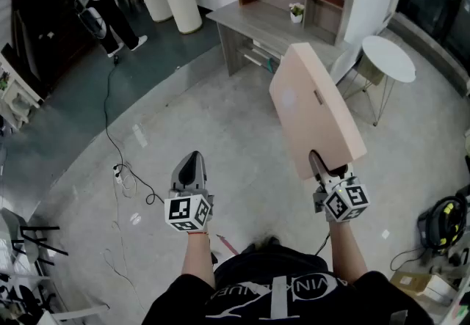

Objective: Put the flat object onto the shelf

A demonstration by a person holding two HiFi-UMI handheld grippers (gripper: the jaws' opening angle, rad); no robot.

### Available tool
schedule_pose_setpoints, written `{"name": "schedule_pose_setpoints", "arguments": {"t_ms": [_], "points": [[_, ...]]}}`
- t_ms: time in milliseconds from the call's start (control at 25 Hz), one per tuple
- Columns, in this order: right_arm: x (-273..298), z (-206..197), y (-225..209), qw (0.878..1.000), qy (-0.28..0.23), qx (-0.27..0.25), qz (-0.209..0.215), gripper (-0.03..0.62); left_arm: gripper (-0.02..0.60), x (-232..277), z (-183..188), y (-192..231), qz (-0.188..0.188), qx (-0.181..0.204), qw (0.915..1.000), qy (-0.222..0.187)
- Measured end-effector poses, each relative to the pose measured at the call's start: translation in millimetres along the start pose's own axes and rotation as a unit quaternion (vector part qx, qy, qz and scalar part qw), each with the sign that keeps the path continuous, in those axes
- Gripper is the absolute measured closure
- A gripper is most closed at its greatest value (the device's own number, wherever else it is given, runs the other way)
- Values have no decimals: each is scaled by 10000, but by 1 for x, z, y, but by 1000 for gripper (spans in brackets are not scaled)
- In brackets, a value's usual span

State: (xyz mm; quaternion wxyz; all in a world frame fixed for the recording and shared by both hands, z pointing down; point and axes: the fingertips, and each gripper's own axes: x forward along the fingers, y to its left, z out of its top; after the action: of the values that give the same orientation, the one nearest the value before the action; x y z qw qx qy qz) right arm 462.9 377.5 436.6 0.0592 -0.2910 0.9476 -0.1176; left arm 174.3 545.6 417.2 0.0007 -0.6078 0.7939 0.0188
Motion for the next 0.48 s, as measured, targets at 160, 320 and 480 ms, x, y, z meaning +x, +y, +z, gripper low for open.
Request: {"name": "schedule_pose_setpoints", "arguments": {"t_ms": [160, 320, 480], "points": [[0, 3, -2, 10000, 4, -70, 34, 298, 577, 2, 4, -4, 19, -14, 10000, -62], [0, 3, -8, 9999, 14, -141, 28, 299, 577, 4, 1, -7, 49, -19, 10000, -60], [-1, 8, -19, 9999, -36, -133, -32, 299, 577, 8, 3, -12, 85, -14, 9999, -85]]}}
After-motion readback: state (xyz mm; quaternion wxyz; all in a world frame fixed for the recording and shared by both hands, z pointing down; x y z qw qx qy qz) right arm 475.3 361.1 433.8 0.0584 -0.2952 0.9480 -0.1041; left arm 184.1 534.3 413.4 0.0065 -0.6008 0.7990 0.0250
